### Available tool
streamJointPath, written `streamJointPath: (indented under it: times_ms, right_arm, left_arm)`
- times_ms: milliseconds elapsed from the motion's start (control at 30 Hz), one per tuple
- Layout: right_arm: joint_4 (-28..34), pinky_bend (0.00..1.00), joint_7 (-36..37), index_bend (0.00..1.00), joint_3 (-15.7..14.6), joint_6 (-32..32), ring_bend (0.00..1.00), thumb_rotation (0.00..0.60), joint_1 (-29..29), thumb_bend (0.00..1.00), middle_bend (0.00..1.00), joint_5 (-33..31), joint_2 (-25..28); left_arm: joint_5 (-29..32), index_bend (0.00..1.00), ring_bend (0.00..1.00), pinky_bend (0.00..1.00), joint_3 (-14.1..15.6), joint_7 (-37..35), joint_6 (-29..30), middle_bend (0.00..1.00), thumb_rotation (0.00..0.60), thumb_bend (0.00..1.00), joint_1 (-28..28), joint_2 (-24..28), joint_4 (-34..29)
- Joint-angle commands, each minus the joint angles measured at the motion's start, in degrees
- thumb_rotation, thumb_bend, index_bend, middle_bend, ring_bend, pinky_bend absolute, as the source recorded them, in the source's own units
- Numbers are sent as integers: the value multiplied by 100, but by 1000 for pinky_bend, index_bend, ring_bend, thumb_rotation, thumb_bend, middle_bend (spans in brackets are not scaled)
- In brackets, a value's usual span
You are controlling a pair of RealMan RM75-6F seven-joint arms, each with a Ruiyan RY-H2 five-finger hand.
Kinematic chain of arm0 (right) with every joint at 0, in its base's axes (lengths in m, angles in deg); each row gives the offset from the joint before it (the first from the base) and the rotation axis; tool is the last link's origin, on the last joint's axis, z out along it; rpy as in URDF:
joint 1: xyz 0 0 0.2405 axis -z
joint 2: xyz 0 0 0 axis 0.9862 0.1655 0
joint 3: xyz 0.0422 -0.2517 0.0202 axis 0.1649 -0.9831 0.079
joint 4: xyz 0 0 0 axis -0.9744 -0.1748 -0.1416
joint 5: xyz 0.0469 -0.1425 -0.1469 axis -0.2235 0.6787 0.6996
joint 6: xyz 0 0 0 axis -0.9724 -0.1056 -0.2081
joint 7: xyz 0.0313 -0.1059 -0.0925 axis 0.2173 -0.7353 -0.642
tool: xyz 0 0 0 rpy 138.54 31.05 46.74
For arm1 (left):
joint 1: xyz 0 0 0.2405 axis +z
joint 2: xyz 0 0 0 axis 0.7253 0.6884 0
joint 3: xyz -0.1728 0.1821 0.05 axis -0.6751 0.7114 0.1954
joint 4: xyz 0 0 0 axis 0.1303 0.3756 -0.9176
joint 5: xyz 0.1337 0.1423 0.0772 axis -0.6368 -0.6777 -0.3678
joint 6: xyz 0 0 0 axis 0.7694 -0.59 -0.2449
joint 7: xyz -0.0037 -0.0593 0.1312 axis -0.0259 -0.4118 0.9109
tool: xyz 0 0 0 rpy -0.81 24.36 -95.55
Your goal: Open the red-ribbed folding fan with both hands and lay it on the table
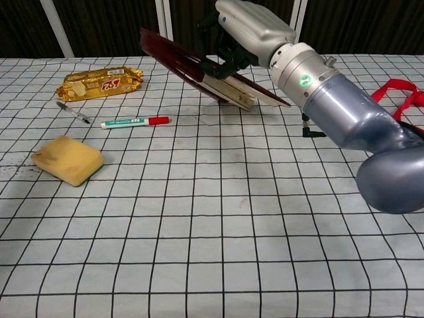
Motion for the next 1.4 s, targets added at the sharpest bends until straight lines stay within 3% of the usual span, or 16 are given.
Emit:
streamJointPath:
  times_ms: [33, 400, 633, 967, 1400]
  right_arm:
    - [184, 849, -136, 913, 115, 15, 984, 600, -78, 472, 969, -73, 80]
    - [334, 849, -433, 936, 520, 49, 992, 600, -254, 483, 979, -457, 57]
    - [525, 849, -756, 945, 950, 30, 993, 600, -368, 484, 980, -937, -26]
    - [1239, 849, -1184, 954, 1248, 29, 993, 600, -494, 486, 980, -1224, 247]
    - [1960, 849, -1654, 956, 1547, 5, 993, 600, -644, 486, 980, -1674, 526]
  left_arm:
    - [-1, 0, 0, 0, -178, 149, -171, 0, 600, 0, -235, 9, -170]
    - [196, 46, 0, 0, -561, 606, -695, 0, 600, 15, -958, -376, -154]
    - [510, 181, 0, 10, -803, 588, -975, 14, 600, 91, -1406, -958, 581]
    - [816, 333, 0, 19, -1202, 487, -1350, 63, 600, 138, -2189, -1776, 1722]
    - [1217, 411, 0, 19, -1497, 417, -1864, 90, 600, 186, -3081, -2556, 2664]
